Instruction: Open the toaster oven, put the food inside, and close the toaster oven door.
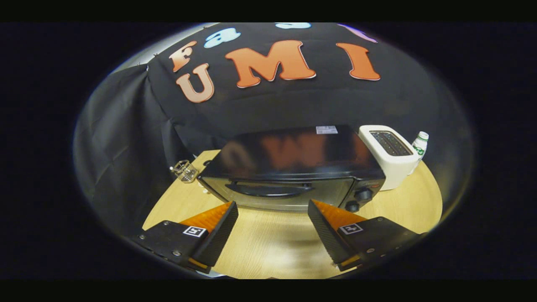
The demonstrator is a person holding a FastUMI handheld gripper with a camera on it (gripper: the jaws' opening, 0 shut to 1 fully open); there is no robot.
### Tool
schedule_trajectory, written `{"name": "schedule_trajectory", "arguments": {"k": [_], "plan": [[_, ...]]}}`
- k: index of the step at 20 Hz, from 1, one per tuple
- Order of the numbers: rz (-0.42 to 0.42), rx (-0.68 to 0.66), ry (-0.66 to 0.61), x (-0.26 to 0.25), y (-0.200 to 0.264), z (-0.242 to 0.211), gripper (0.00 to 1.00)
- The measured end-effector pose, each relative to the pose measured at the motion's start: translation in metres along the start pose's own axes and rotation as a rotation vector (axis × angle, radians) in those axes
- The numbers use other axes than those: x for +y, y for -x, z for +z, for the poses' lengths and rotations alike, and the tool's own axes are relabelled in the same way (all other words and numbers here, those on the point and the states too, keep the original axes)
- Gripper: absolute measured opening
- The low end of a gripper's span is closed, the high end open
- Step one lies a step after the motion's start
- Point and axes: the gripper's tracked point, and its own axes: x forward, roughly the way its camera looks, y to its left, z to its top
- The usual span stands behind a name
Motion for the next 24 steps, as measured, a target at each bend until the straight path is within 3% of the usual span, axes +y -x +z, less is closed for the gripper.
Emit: {"name": "schedule_trajectory", "arguments": {"k": [6,14,20,24], "plan": [[0.031,-0.269,0.03,0.013,0.065,0.095,0.99],[-0.038,-0.618,0.139,0.007,0.175,0.212,0.98],[-0.105,-0.787,0.196,-0.008,0.233,0.263,0.98],[-0.13,-0.839,0.24,-0.008,0.256,0.268,0.98]]}}
